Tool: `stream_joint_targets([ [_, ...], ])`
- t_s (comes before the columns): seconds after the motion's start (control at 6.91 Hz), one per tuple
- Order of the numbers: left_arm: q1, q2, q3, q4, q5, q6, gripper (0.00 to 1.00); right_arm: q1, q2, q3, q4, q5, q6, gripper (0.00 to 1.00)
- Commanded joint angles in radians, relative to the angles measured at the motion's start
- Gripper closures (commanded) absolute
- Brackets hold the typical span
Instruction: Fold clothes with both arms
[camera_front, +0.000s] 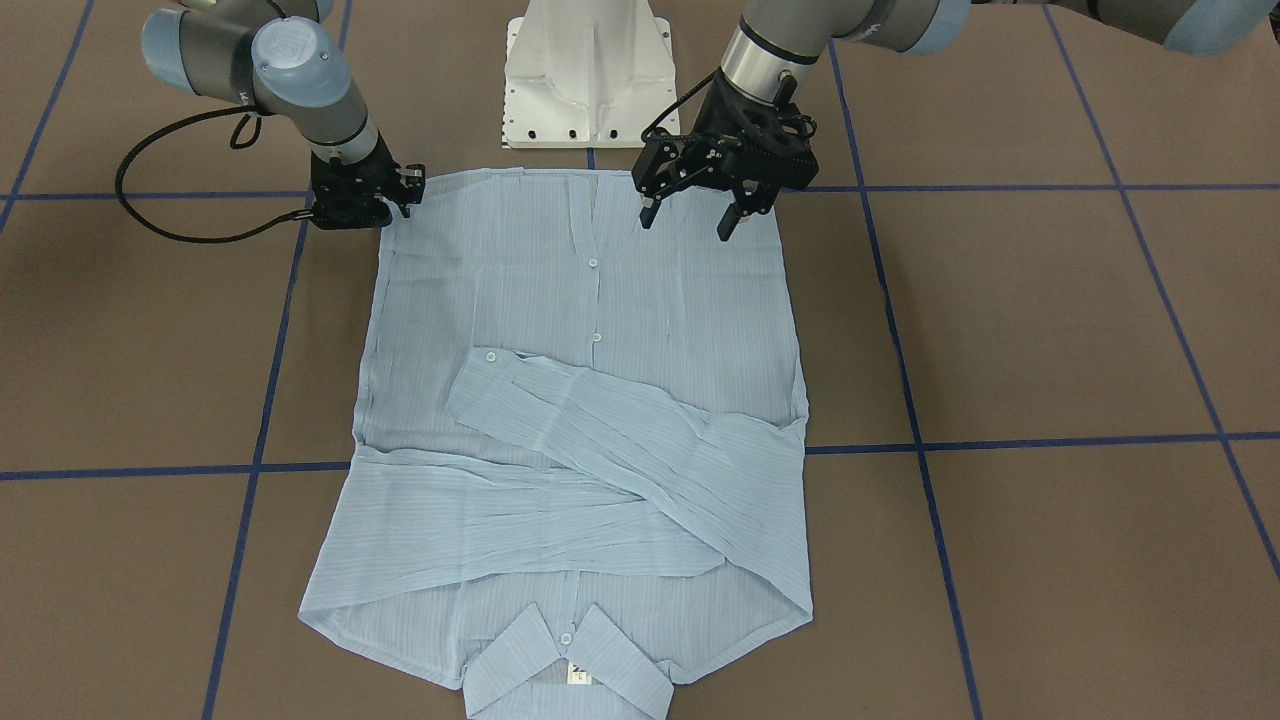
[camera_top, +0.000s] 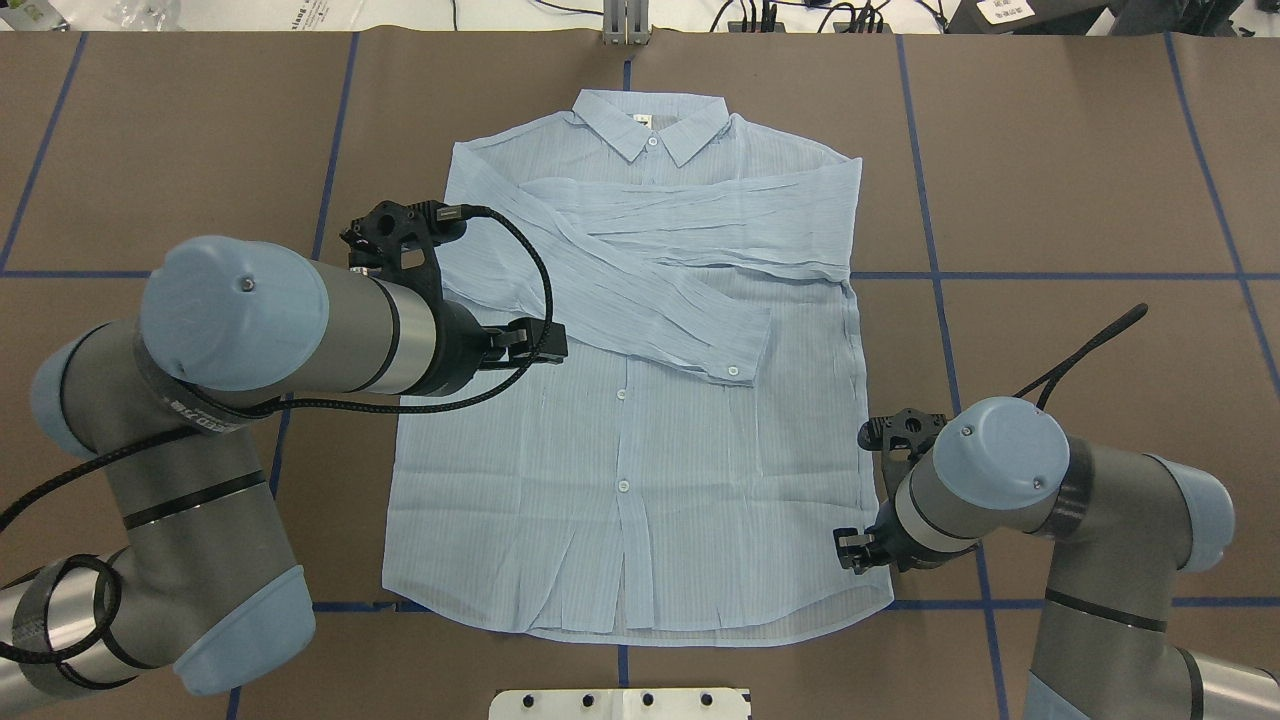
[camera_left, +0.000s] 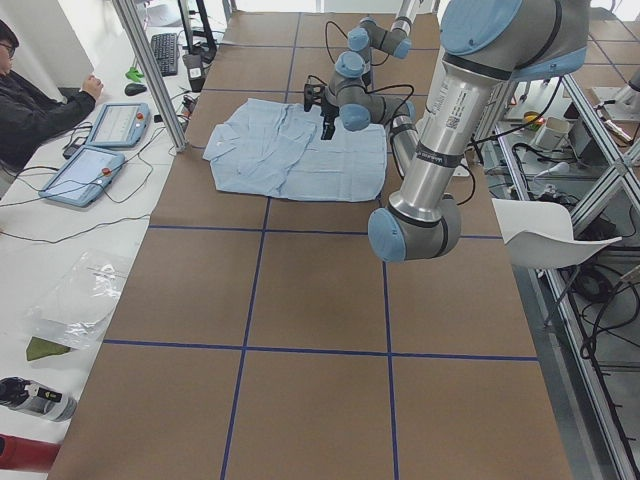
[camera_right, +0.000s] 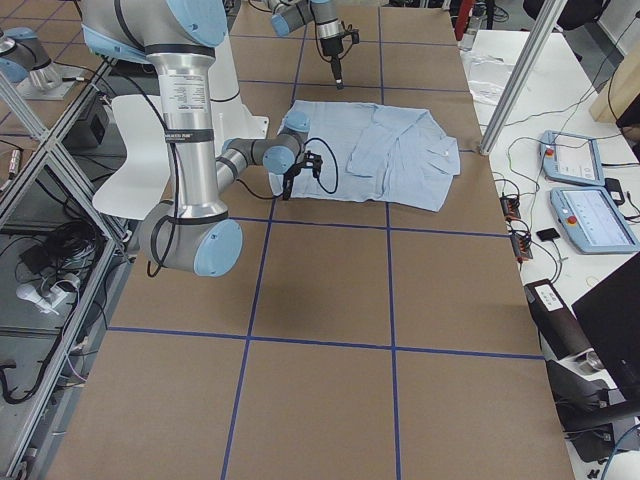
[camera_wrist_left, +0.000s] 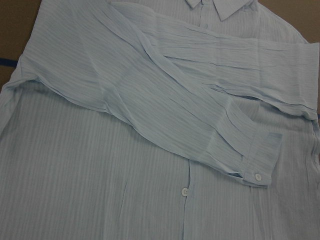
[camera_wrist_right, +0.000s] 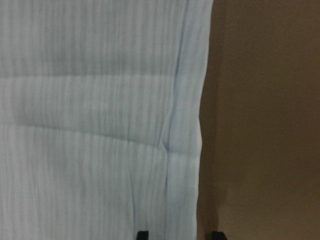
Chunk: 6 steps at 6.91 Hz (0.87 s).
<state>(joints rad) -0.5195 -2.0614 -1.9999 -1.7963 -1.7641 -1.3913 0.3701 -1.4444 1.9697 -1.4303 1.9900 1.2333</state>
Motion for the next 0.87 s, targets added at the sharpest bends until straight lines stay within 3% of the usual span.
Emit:
stream_joint_targets([
  [0.0, 0.000, 0.000, 0.000, 0.000, -0.002, 0.000, 0.00, -0.006, -0.001, 0.000, -0.001, 0.006, 0.002, 0.57],
  [0.14, -0.002, 0.000, 0.001, 0.000, 0.000, 0.000, 0.00, -0.010, -0.002, 0.000, -0.001, 0.006, 0.002, 0.67],
  [0.72, -0.002, 0.000, 0.000, 0.000, 0.000, 0.000, 0.00, -0.013, -0.011, 0.003, -0.001, 0.006, 0.002, 0.69],
])
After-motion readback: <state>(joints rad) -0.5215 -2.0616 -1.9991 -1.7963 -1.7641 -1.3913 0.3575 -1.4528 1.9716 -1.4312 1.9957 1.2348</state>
